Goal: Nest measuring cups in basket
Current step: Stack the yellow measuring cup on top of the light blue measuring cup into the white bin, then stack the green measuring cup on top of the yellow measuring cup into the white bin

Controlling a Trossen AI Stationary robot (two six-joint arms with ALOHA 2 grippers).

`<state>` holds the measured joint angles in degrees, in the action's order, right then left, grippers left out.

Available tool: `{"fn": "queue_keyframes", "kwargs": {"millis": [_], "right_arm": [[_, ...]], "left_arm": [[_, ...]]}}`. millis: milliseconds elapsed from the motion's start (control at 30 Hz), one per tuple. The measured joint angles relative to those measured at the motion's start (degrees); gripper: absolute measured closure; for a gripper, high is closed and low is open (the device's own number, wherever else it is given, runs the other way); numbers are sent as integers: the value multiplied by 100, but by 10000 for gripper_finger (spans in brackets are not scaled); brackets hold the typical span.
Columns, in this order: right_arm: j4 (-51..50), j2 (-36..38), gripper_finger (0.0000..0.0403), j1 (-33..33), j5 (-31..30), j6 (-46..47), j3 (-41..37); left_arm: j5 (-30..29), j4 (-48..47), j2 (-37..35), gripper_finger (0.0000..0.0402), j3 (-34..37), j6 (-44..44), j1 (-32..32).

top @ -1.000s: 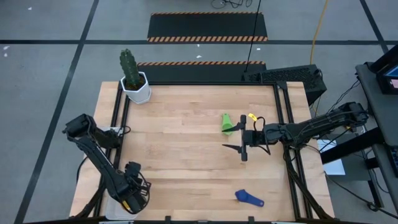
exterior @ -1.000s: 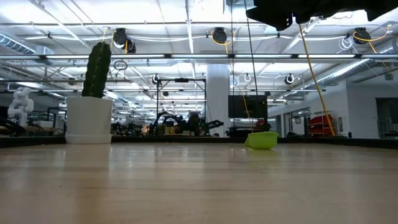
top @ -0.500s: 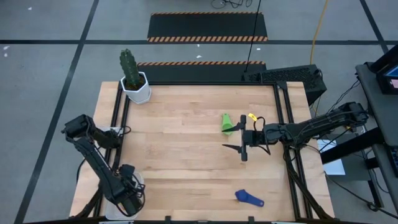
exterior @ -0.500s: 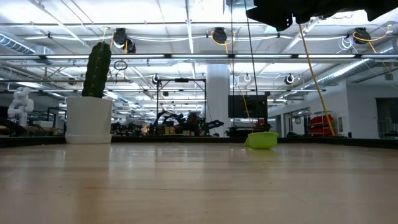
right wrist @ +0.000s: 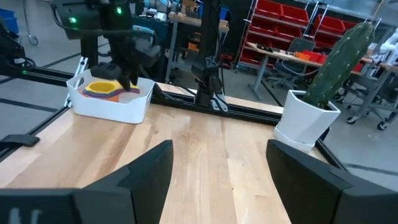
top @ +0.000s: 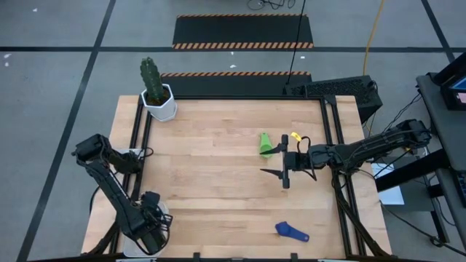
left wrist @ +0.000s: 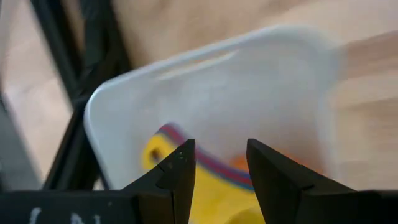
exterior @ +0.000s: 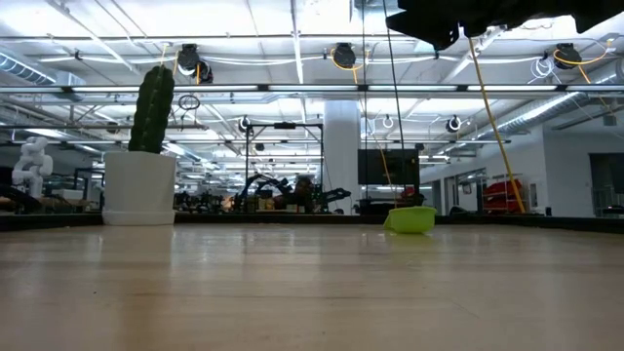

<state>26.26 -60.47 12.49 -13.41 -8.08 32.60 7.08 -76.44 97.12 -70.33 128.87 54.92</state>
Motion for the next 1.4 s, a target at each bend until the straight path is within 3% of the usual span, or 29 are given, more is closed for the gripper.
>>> {"fn": "queue_keyframes", "kwargs": {"millis": [200,333,433,700,833,933,1100,1400], "right_arm": [[-420,1,150,0,-49,396,2],[-1070,0,150,88,-536,853,2],[-1390,0,150,278,-924,1000,2],[-2556,4,150,963,-962,2252,4],[-3168,2,150,1010,-1105,2539,7],[-3382,2,150,711,-1370,2542,9],[-3646,-58,149,-325,-1108,2209,215],[-3799,-883,148,-2395,680,2036,640]], "left_arm": [[-1770,-475,-4,254,-625,-355,-13],[-2876,-553,-9,254,-767,-855,-125],[-3414,-491,-9,254,-734,-1364,-269],[-4551,491,-9,254,-572,-3174,-822],[-4953,1053,-9,254,-570,-4033,-1118],[-5138,1406,-9,254,-570,-4575,-1344],[-5279,2015,-9,254,-568,-5327,-1701],[-5360,2879,-9,254,-564,-6277,-2081]]}}
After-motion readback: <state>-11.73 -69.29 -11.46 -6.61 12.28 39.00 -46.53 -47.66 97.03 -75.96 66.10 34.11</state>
